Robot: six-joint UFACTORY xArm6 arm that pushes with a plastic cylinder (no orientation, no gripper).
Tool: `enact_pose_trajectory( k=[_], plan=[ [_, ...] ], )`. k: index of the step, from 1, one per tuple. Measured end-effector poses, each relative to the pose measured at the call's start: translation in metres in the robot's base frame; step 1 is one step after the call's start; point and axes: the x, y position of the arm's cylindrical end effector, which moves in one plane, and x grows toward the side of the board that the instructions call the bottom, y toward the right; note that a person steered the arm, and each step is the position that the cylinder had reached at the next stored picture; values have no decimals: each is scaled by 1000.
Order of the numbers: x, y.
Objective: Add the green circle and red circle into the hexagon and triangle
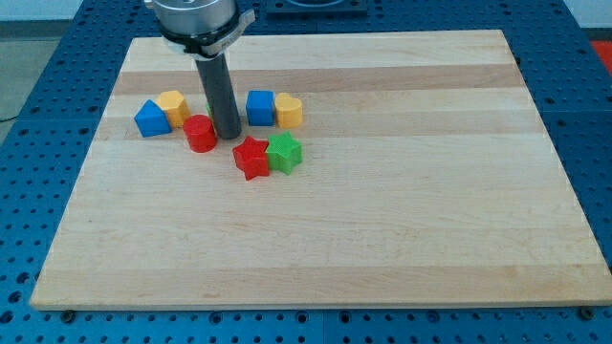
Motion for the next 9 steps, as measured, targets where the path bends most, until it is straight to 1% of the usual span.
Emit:
enact_pose_trajectory(
  k=[1,2,4,5,7,8,9],
  plan=[
    [-23,23],
    [-41,22],
    [-42,-40],
    [-42,-44],
    [0,4],
    [13,-17],
    [14,-47]
  ],
)
